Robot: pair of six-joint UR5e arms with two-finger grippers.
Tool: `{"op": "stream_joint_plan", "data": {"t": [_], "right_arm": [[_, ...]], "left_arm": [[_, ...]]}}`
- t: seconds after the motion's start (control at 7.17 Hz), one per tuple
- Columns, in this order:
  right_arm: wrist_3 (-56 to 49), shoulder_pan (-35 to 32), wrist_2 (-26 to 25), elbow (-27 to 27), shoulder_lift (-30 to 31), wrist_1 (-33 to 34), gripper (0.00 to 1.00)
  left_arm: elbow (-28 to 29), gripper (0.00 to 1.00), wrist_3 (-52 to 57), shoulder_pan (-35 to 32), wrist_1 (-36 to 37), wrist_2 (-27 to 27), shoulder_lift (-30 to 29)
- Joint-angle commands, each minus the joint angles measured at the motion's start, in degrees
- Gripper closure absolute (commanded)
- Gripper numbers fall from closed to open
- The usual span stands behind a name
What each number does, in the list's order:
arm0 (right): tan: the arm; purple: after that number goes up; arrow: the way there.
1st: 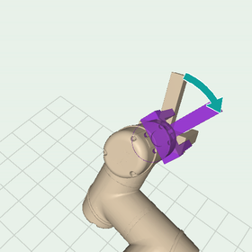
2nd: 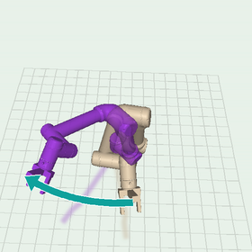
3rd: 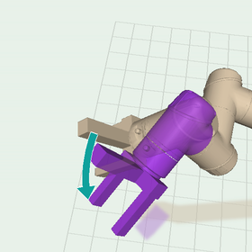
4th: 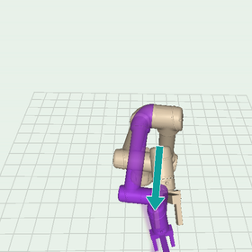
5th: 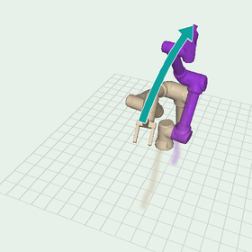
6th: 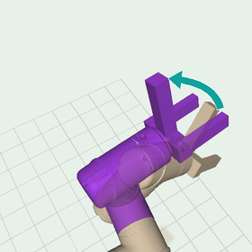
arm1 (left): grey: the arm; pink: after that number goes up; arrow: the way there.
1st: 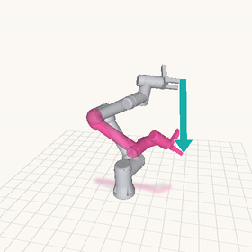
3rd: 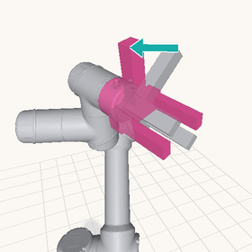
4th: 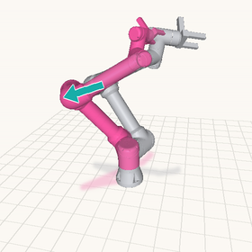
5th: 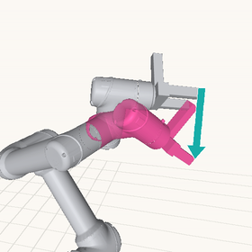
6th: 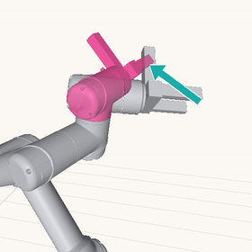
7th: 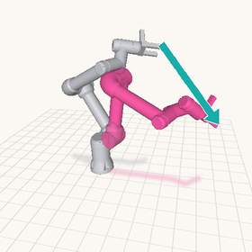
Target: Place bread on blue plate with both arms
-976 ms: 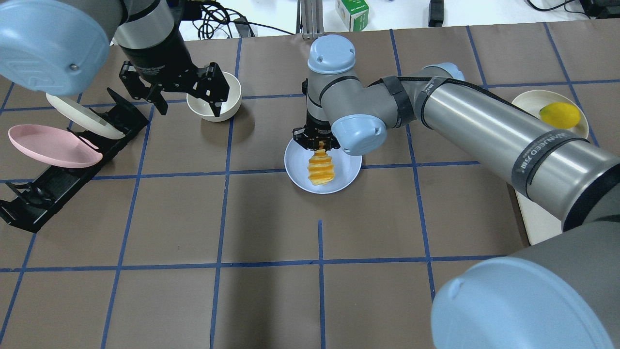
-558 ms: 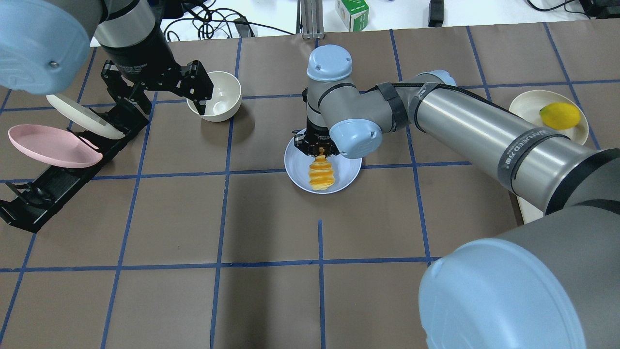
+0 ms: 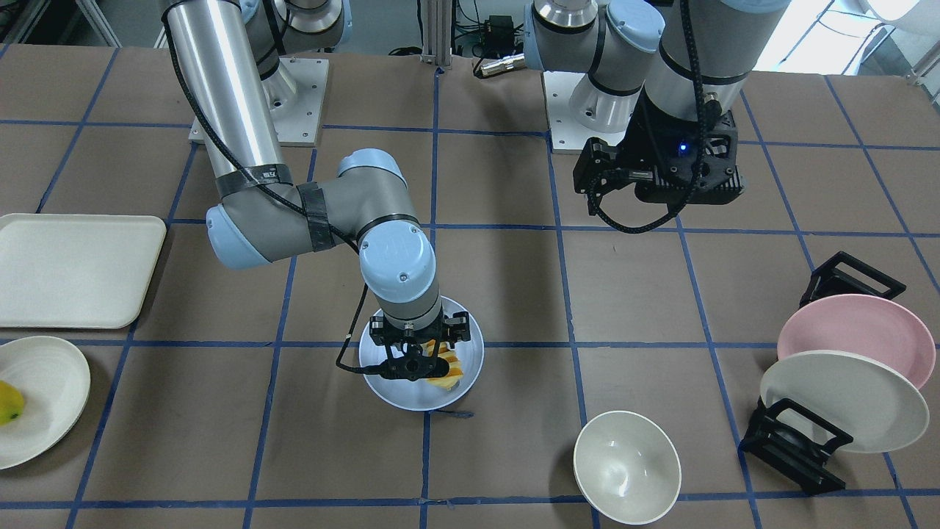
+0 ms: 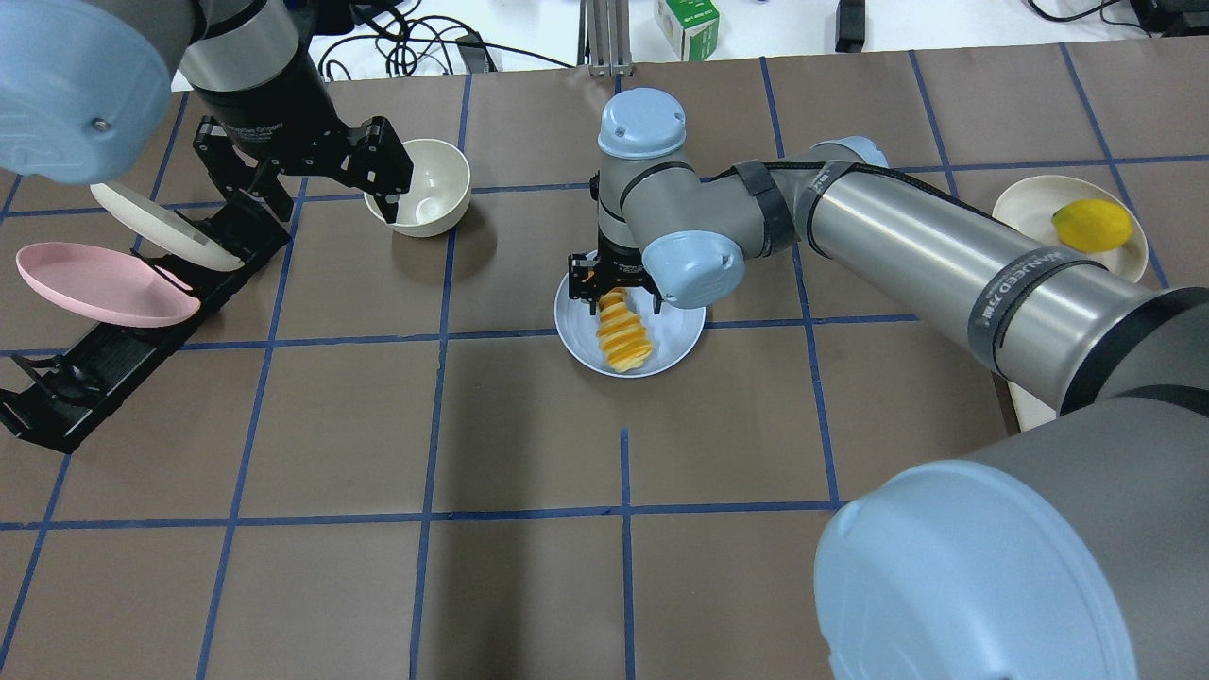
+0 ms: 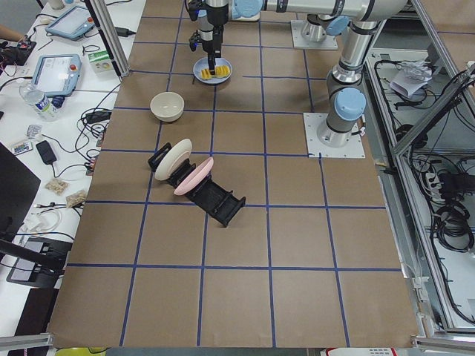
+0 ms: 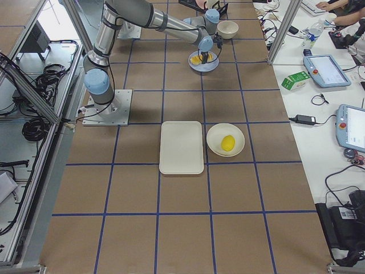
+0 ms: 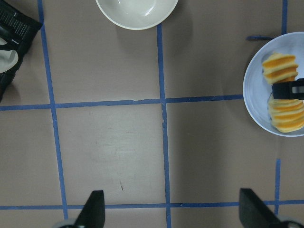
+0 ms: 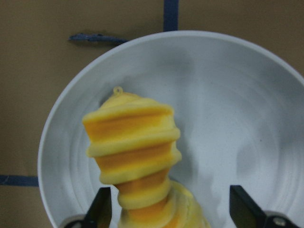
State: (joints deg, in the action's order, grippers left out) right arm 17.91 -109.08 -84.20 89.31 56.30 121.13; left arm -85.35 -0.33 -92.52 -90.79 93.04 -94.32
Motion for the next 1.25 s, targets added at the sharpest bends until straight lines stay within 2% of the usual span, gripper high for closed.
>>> {"op": "stream_joint_plan", "data": {"t": [0.0,0.28,0.42,0.56,0.7,0.84,1.12], "right_arm": [[-0.42,1.40,-0.35,-0.27,1.09,-0.97,0.00],[-0.60,4.91,-0.97,-0.28,8.17,-7.44,0.00],[-1.03,7.98,-1.05,-0.28,12.74,-13.66,0.00],[-1.47,9.31,-0.97,0.07,17.57,-16.42,0.00],[-3.74,10.19,-1.05,0.77,21.45,-18.71,0.00],[-7.85,11.33,-2.45,0.78,23.92,-23.08,0.00],[-8.24,12.57,-4.21,0.78,30.16,-27.94,0.00]], "left_arm": [[-0.08,0.00,0.07,-0.11,0.00,0.21,0.19],[0.00,0.00,0.07,-0.03,0.09,0.04,0.02],[0.09,0.00,0.07,-0.03,0.09,-0.05,-0.07],[0.09,0.00,0.07,0.23,0.09,-0.31,-0.16],[0.18,0.00,0.24,0.76,-0.08,-2.75,-0.33],[0.09,0.00,0.94,0.85,-0.26,-3.82,-0.33],[0.09,0.00,1.04,0.68,-0.26,-3.39,-0.25]]}}
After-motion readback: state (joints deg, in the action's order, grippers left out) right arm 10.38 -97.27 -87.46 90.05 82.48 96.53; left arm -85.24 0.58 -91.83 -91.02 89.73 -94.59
